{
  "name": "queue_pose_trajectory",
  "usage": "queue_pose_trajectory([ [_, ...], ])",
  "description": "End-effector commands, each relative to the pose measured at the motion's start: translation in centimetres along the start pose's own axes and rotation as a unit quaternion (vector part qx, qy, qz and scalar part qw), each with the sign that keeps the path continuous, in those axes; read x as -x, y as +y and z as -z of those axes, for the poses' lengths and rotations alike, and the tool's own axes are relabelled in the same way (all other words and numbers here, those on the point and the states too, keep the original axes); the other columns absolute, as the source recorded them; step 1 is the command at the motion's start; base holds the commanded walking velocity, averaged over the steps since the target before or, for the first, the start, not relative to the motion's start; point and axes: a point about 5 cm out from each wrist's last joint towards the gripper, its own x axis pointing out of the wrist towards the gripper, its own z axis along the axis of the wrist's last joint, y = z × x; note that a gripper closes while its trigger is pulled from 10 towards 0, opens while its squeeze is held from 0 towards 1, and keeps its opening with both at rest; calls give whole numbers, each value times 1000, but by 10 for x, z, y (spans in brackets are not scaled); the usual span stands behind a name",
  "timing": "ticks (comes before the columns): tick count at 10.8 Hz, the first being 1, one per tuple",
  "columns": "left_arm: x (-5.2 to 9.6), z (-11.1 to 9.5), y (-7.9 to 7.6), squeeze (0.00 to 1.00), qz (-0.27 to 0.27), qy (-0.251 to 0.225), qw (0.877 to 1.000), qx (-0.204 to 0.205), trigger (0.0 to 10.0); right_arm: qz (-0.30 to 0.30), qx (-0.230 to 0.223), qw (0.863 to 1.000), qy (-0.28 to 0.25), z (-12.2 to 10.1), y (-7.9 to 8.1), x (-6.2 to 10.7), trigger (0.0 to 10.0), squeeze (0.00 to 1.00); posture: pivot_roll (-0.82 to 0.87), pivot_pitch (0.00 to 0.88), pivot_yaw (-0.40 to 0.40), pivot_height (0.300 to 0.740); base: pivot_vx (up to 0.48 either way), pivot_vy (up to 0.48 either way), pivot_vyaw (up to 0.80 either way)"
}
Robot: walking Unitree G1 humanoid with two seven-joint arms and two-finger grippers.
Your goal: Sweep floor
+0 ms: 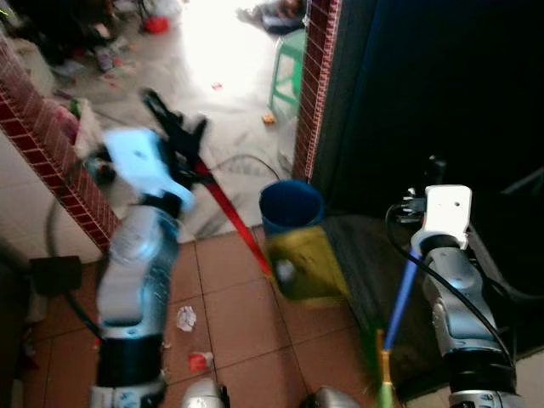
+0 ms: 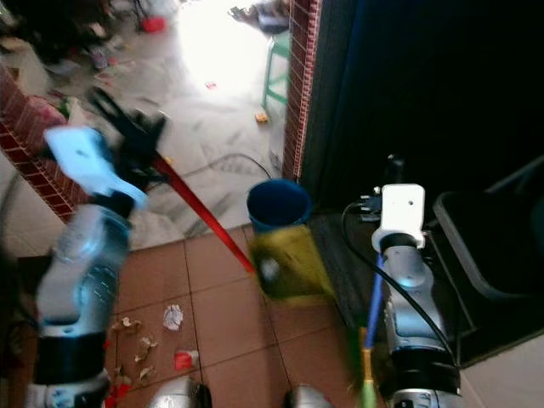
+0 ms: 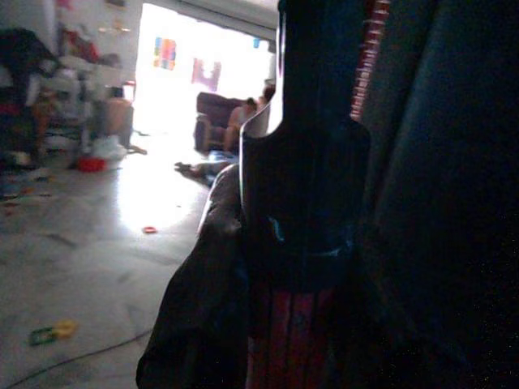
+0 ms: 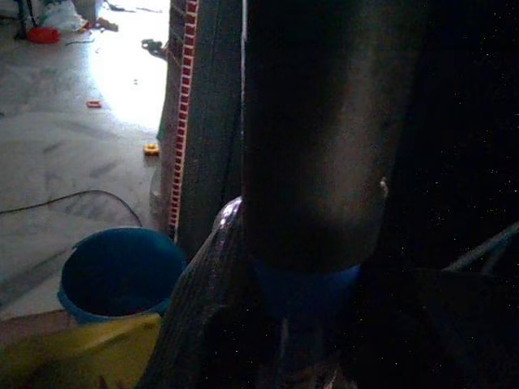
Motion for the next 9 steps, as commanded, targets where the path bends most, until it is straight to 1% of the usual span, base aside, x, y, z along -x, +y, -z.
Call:
queue_pose_trajectory([
  [1, -3, -14, 6, 0, -10, -26, 1000, -6, 10000, -2, 3, 1000, -10, -5, 2, -2, 10000, 0, -38, 0, 25, 740, 0, 0, 0],
  [2, -6, -17, 9, 0, -17, -30, 999, -8, 10000, -2, 4, 1000, -11, -5, 2, -2, 10000, 0, -39, 0, 28, 740, 0, 0, 0],
  [4, -15, -36, 5, 0, -21, -63, 998, 3, 10000, -6, 5, 1000, -17, -8, 3, -3, 10000, 0, -39, 3, 29, 740, 0, 0, 0],
  [5, -22, -53, 2, 0, -23, -88, 996, 12, 10000, -6, 5, 1000, -17, -8, 3, -3, 10000, 0, -36, 24, 28, 740, 0, 0, 0],
  [6, -27, -69, 1, 0, -26, -113, 993, 10, 10000, -11, 7, 1000, -15, -6, 4, -2, 10000, 0, -32, 22, 23, 740, 0, 0, 0],
  [7, -32, -82, 4, 0, -33, -133, 990, 15, 10000, -13, 7, 1000, -14, -5, 4, -2, 10000, 0, -32, 18, 19, 740, 0, 0, 0],
  [8, -34, -84, 10, 0, -41, -137, 989, 18, 10000, -20, 7, 1000, -16, -6, 7, -4, 10000, 0, -31, 15, 18, 740, 0, 0, 0],
  [9, -36, -86, 14, 0, -41, -141, 989, 13, 10000, -22, 8, 1000, -17, -6, 8, -4, 10000, 0, -31, 15, 18, 740, 368, 296, 0],
])
